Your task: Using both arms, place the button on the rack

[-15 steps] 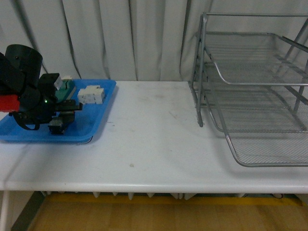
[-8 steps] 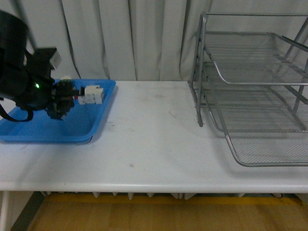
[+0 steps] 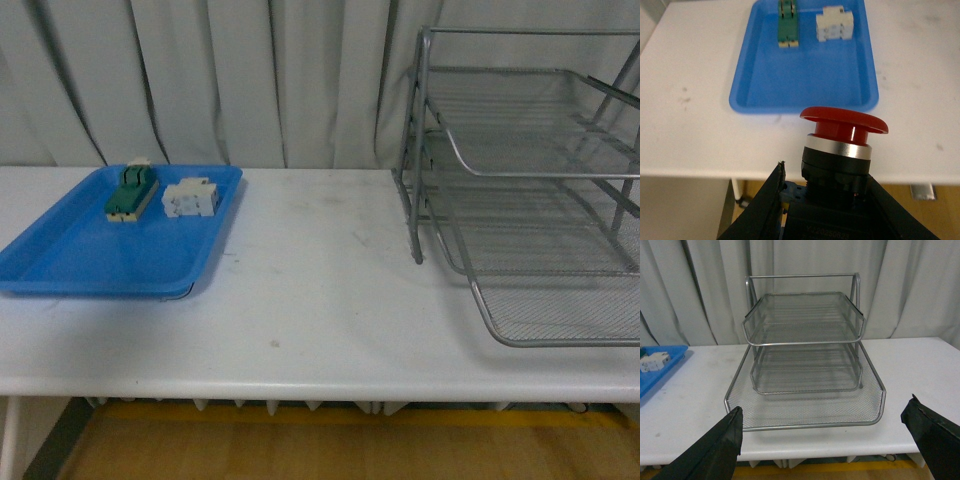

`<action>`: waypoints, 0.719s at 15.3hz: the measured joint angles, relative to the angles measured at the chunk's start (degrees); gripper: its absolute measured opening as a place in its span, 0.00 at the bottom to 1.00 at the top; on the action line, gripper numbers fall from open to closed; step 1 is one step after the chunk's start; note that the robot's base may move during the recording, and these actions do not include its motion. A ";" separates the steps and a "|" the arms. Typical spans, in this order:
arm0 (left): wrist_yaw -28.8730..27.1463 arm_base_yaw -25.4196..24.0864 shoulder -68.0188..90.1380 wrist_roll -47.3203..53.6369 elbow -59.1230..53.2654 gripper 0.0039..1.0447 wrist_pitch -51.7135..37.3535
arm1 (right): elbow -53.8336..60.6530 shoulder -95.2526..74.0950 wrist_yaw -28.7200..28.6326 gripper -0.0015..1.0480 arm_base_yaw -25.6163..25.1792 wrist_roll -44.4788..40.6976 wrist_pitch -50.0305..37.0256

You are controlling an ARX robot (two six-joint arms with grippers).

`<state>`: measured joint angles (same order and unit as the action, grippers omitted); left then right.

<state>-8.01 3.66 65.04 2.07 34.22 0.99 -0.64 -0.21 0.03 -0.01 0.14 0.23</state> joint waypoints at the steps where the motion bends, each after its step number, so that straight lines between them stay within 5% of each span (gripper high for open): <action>1: -0.57 2.03 -8.13 -0.81 -3.83 0.34 5.95 | 0.00 0.00 0.00 0.94 0.00 0.02 0.00; 3: -3.56 7.30 -21.03 -2.38 -7.37 0.34 13.79 | 0.00 0.00 0.00 0.94 0.00 0.00 0.00; 11: -4.90 6.64 -20.90 -3.50 -6.93 0.34 13.20 | 0.00 -0.02 -0.02 0.94 0.00 0.00 0.02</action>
<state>-12.91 10.31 44.14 -1.43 27.29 14.20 -0.64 -0.23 0.01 -0.01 0.14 0.25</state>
